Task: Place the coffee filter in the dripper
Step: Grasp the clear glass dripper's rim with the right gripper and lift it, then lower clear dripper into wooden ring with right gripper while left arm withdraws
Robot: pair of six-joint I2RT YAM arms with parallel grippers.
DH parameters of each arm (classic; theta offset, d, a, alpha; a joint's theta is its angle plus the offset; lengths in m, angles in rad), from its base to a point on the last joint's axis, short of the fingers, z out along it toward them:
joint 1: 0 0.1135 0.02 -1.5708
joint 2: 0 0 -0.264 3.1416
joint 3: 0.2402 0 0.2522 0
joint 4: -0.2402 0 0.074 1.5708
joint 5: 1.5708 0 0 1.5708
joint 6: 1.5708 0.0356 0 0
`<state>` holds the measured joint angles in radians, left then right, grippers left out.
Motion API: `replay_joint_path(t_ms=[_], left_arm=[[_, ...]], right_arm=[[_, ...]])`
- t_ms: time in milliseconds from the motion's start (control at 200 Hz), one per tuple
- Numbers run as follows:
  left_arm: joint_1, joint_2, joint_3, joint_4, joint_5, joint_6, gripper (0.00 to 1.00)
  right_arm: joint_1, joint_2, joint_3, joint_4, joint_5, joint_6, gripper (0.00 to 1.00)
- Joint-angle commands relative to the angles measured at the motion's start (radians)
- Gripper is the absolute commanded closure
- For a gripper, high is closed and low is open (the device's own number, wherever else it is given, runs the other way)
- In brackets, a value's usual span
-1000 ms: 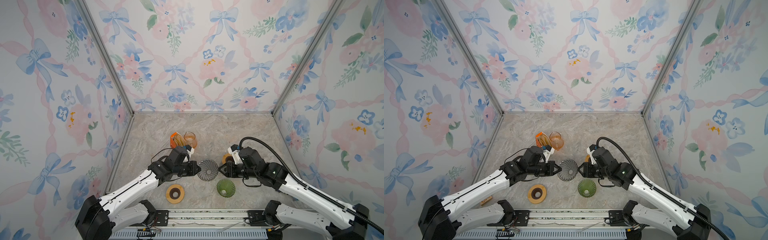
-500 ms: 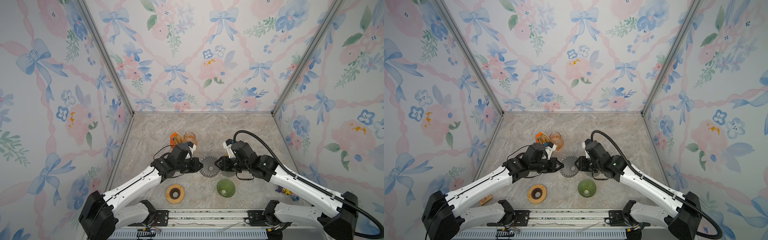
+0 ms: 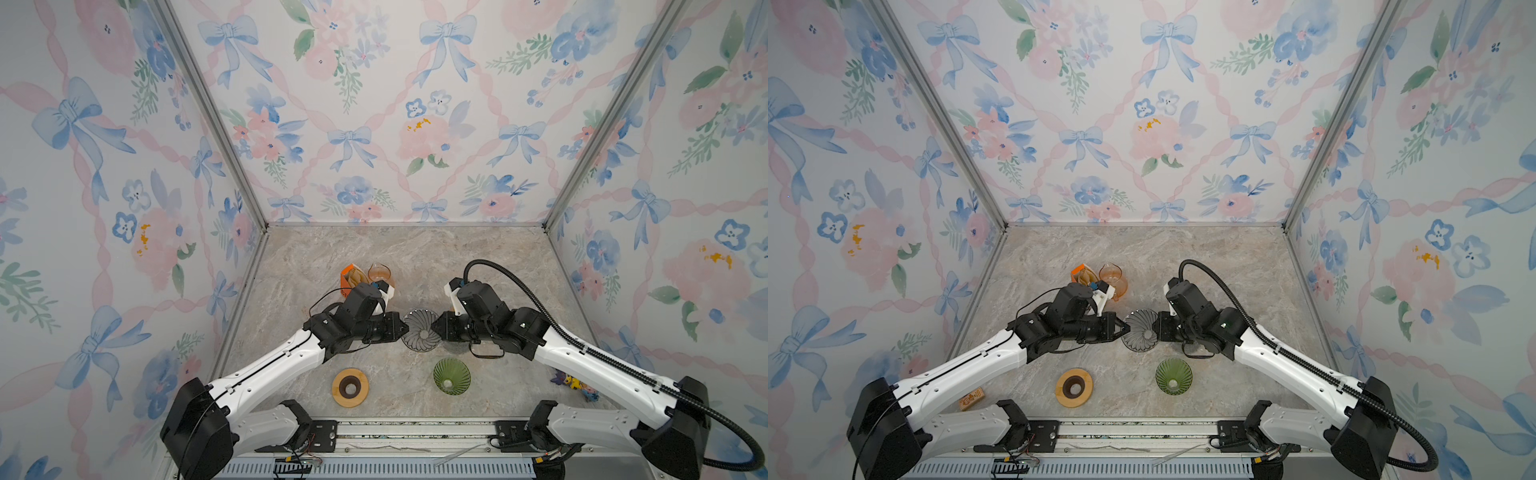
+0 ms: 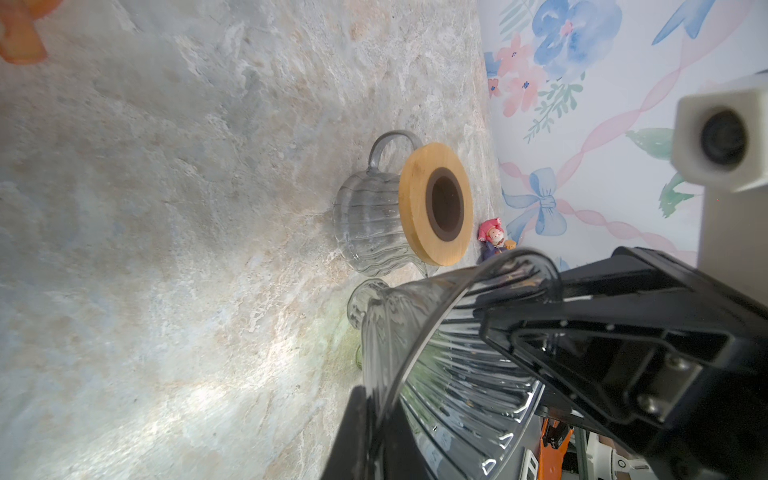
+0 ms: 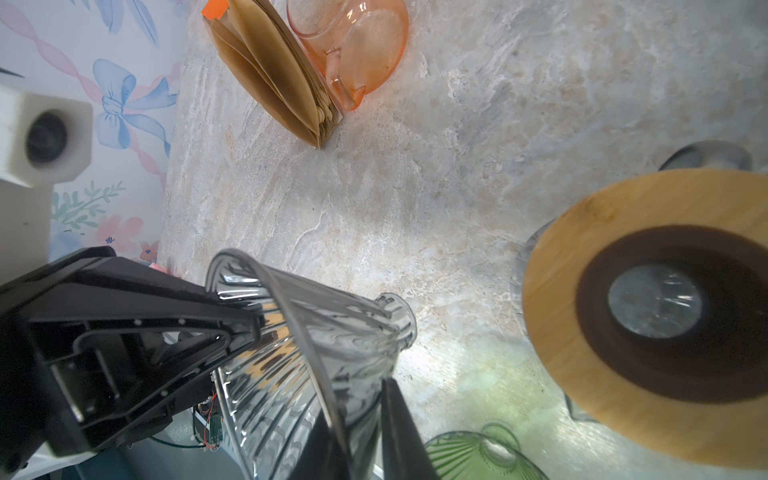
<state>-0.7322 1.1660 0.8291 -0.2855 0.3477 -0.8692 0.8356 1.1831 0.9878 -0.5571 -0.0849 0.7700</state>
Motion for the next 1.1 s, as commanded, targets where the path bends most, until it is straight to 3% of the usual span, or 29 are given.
replay_joint_path(t_ms=[0,190,350,455,535,605,795,1095], left_arm=[[-0.006,0.007,0.031,0.020,-0.012,-0.017,0.88],[-0.027,0.014,0.056,0.020,-0.014,-0.017,0.84],[-0.033,0.006,0.066,0.019,-0.003,0.006,0.71],[-0.036,-0.023,0.068,0.019,0.006,0.081,0.47],[-0.036,-0.066,0.069,0.019,-0.016,0.131,0.18],[-0.038,-0.103,0.072,0.019,-0.043,0.177,0.02],[-0.038,-0.170,0.047,0.063,-0.066,0.279,0.02],[-0.049,-0.188,0.009,0.171,-0.006,0.349,0.02]], right_arm=[[0.010,-0.001,0.027,-0.025,0.044,-0.002,0.85],[0.010,-0.011,0.017,-0.013,0.050,0.011,0.88],[-0.001,-0.046,0.001,0.002,0.054,0.032,0.90],[-0.034,-0.080,-0.005,-0.009,0.049,0.037,0.90],[-0.058,-0.105,-0.005,-0.029,0.041,0.030,0.90],[-0.088,-0.125,0.002,-0.057,0.025,0.018,0.90],[-0.191,-0.166,0.017,-0.143,-0.042,-0.016,0.89],[-0.346,-0.168,0.038,-0.241,-0.124,-0.059,0.89]])
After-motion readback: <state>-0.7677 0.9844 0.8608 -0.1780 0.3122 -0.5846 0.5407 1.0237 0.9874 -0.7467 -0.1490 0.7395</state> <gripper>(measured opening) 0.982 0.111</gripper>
